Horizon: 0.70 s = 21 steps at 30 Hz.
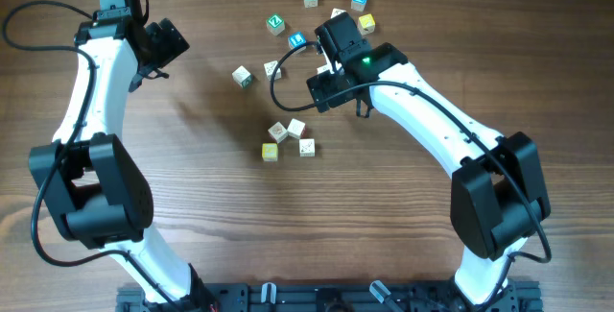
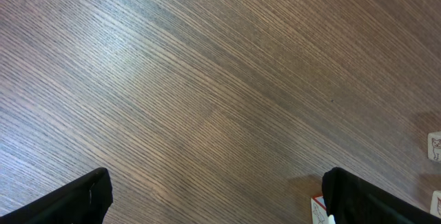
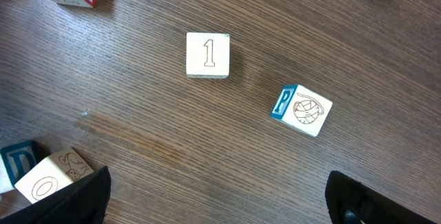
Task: Form a circle
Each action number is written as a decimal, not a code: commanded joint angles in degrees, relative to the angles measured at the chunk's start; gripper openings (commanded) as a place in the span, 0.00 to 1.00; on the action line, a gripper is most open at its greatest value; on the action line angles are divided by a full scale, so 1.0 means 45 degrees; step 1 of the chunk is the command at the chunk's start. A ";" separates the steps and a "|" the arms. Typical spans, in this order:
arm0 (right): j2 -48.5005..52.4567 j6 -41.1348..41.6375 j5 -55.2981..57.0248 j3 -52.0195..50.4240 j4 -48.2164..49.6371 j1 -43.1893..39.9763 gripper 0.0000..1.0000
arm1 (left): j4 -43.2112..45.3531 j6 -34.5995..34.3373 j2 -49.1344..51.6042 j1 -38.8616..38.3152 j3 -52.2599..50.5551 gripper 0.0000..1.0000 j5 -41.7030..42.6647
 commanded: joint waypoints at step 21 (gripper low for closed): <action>-0.0131 0.1263 0.0792 0.0058 0.1117 -0.2200 1.00 | 0.0034 -0.0112 -0.0010 0.0015 0.0000 1.00 0.0015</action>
